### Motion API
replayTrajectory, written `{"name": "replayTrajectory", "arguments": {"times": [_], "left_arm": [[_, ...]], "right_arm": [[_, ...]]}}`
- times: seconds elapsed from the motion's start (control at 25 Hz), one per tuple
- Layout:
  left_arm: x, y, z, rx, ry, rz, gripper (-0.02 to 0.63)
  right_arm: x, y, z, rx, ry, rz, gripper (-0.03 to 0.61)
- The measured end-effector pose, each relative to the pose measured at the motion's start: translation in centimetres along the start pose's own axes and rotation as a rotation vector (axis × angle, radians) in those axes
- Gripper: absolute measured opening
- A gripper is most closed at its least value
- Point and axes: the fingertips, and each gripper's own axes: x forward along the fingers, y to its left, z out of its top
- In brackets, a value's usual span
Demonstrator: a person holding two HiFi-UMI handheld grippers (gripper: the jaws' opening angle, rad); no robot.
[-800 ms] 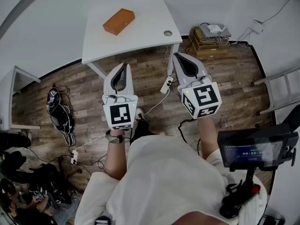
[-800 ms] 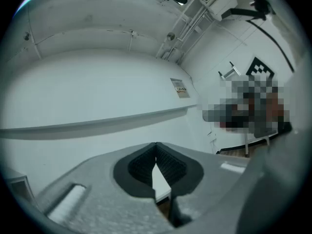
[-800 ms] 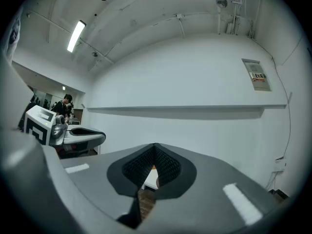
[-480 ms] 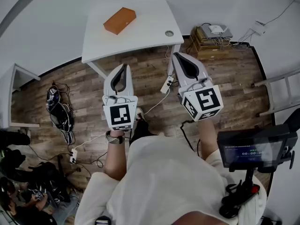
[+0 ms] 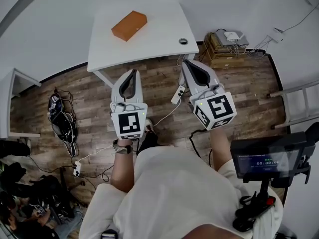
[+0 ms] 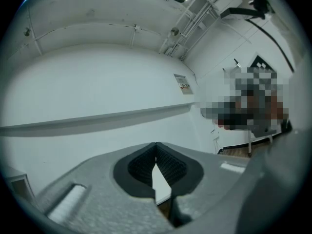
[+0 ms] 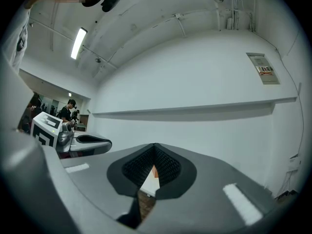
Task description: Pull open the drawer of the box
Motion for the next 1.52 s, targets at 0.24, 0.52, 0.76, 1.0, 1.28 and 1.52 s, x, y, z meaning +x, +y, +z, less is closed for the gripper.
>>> {"name": "replayTrajectory", "arguments": {"times": [0.24,0.52,0.76,1.0,1.28,1.52], "left_arm": [[2.9,3.1,-0.9,0.003,-0.007,0.001,0.006],[6.5,6.9,-1.9,-0.002,-0.018,-0.014,0.006],[8.9,10.3,-3.3,-0.012,-0.02,-0.038,0.006],[11.5,14.0,-5.9,-0.009,-0.011,-0.059,0.006],[13.8,16.9,-6.4,-0.005,-0.004,-0.089,0.006],[14.1,17.2,-6.5,-0.007,0.001,-0.094,0.006]], "right_arm": [[4.5,-0.4,-0.4,0.011,0.012,0.005,0.002],[9.4,-1.3,-1.0,0.053,0.035,-0.022,0.001],[13.6,-1.0,-1.5,0.046,0.05,-0.046,0.002],[18.3,-0.6,-2.6,0.042,0.03,-0.07,0.002],[22.0,0.3,-2.0,0.029,0.037,-0.078,0.002],[22.2,0.0,-1.9,0.043,0.041,-0.093,0.002]]}}
